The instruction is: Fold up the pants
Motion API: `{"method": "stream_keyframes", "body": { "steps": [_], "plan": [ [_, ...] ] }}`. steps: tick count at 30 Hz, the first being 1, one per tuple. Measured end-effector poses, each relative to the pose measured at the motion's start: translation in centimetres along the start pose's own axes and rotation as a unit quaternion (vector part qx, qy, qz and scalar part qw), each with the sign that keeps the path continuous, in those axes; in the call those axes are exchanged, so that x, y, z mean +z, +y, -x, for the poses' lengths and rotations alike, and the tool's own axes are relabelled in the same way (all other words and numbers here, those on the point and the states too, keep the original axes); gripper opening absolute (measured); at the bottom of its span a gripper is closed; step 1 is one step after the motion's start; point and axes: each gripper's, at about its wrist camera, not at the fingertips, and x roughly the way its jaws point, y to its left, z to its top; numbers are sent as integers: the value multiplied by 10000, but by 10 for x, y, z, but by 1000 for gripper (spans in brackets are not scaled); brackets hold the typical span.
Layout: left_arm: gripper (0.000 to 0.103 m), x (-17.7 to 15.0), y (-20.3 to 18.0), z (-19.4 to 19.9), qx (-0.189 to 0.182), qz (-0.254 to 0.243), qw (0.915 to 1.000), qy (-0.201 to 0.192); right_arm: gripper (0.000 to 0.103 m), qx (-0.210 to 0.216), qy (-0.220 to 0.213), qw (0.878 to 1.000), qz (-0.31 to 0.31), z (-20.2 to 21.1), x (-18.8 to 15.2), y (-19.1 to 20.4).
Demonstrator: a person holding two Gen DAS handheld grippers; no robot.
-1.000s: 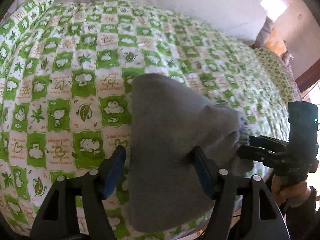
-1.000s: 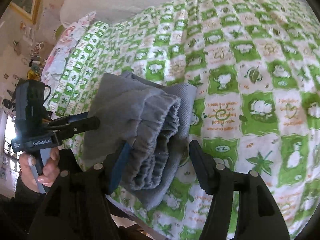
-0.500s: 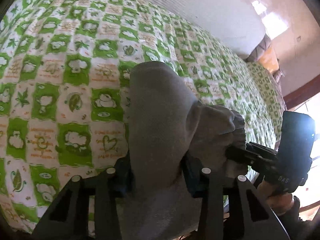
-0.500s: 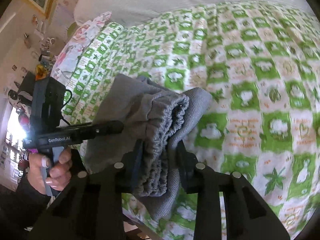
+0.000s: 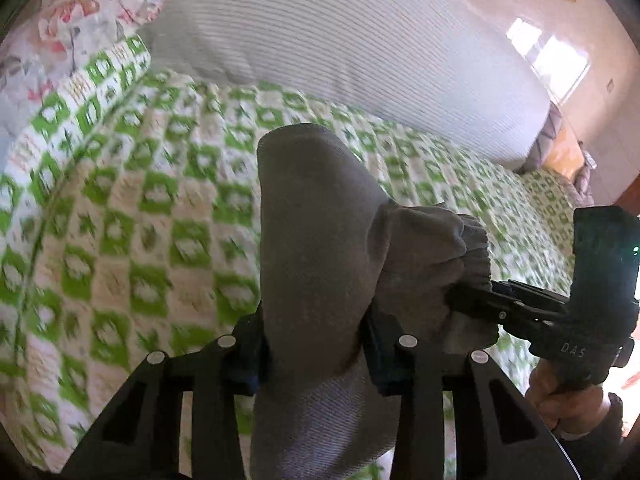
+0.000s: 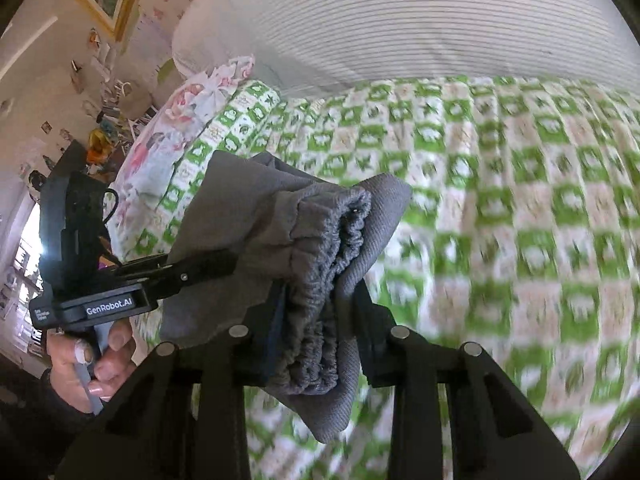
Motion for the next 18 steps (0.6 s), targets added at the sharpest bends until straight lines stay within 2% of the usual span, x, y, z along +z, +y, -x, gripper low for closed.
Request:
{"method": "stream_keyframes", "body": {
  "steps": [8, 16, 18],
  "plan": [
    [39, 27, 26, -27, 323, 62, 9995, -27, 33, -9, 117, 9999, 28, -46, 41, -7],
    [39, 37, 52, -68, 433, 286, 9985, 179, 35, -138, 373, 9992, 6, -93, 57, -25],
    [47, 36, 54, -72, 478, 314, 9982, 185, 40, -96, 402, 9991, -79, -99, 57, -31]
  ]
}}
